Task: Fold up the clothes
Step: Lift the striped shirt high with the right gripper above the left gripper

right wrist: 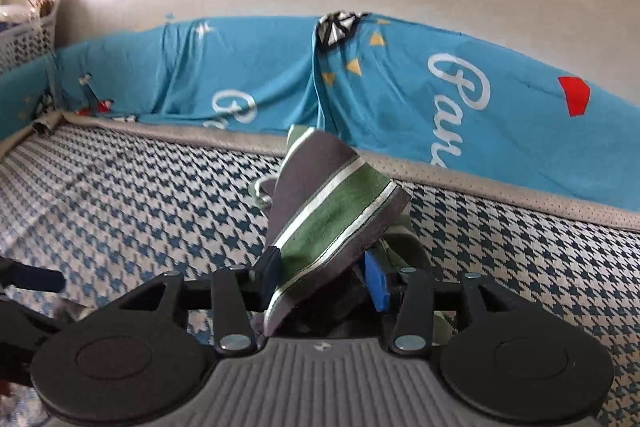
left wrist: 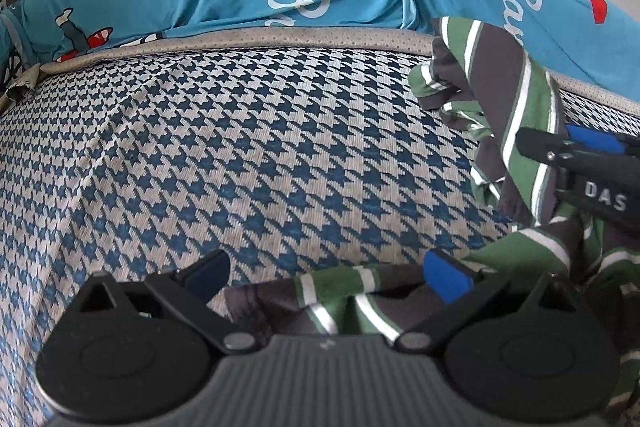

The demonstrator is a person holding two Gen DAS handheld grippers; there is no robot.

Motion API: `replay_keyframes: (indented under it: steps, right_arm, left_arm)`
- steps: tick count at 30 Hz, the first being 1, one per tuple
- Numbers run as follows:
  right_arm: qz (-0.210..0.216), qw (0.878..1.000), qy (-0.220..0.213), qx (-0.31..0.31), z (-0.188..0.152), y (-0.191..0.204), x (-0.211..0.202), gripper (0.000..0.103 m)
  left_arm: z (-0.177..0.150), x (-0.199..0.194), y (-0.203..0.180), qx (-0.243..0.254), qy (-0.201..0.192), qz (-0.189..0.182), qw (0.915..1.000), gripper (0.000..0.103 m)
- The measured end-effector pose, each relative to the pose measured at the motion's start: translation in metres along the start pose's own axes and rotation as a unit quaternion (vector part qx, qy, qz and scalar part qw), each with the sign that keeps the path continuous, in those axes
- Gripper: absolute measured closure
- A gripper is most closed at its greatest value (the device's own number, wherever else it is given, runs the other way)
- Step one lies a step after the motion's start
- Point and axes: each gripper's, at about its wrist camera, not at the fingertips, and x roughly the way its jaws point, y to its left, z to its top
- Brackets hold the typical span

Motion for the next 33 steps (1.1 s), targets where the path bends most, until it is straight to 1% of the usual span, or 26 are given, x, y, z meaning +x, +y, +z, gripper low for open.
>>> replay_keyframes:
  steps: [1,2,3,5,8,10,13,18,22,24,28,30,33]
  right_arm:
    - [-0.002,1.0,0.0,-0.001,-0.001,0.0,0.001,0.067]
    - [-0.002,1.0,0.0,-0.001,-0.002,0.0,0.002,0.075]
    - [-0.001,1.0,-0.002,0.001,-0.003,-0.001,0.001,0.078]
    - [-0.002,1.0,-0.009,0.007,-0.002,-0.004,-0.002,0.09]
    - [-0.018,0.999,-0.036,0.02,0.003,-0.013,-0.014,0.096]
    - [-0.038,0.997,-0.059,0.031,0.007,-0.022,-0.024,0.097]
    - [-0.086,0.992,-0.082,0.045,0.011,-0.041,-0.038,0.097]
    - [-0.149,0.982,-0.089,0.076,0.009,-0.078,-0.057,0.097]
    - [-0.193,0.971,-0.095,0.104,0.004,-0.106,-0.073,0.097]
    - [-0.216,0.964,-0.101,0.115,0.004,-0.115,-0.083,0.097]
    - [-0.26,0.949,-0.112,0.137,0.004,-0.134,-0.105,0.097]
    - [-0.284,0.939,-0.122,0.151,0.001,-0.145,-0.117,0.097]
    - [-0.319,0.924,-0.115,0.179,-0.004,-0.164,-0.132,0.097]
  left_arm:
    - [0.0,0.0,-0.001,0.002,0.0,0.001,1.0,0.0]
    - [0.0,0.0,-0.001,0.003,0.0,0.001,1.0,0.0]
    - [0.001,0.002,-0.002,0.004,0.001,0.002,1.0,0.0]
    - [0.001,0.002,-0.002,0.005,0.0,0.001,1.0,0.0]
    - [0.001,0.0,-0.003,0.007,-0.003,0.001,1.0,0.0]
    - [0.001,0.0,-0.004,0.008,-0.003,0.0,1.0,0.0]
    - [0.001,0.0,-0.005,0.009,-0.004,-0.001,0.9999,0.0]
    - [0.001,-0.002,-0.013,0.014,-0.007,-0.003,0.9999,0.0]
    - [-0.002,-0.007,-0.02,0.018,-0.013,-0.006,0.9997,0.0]
    - [-0.003,-0.009,-0.024,0.023,-0.014,-0.008,0.9996,0.0]
    - [-0.001,-0.007,-0.022,0.028,-0.017,-0.008,0.9994,0.0]
    - [-0.001,-0.008,-0.022,0.026,-0.018,-0.01,0.9995,0.0]
    - [0.0,-0.008,-0.024,0.026,-0.02,-0.012,0.9994,0.0]
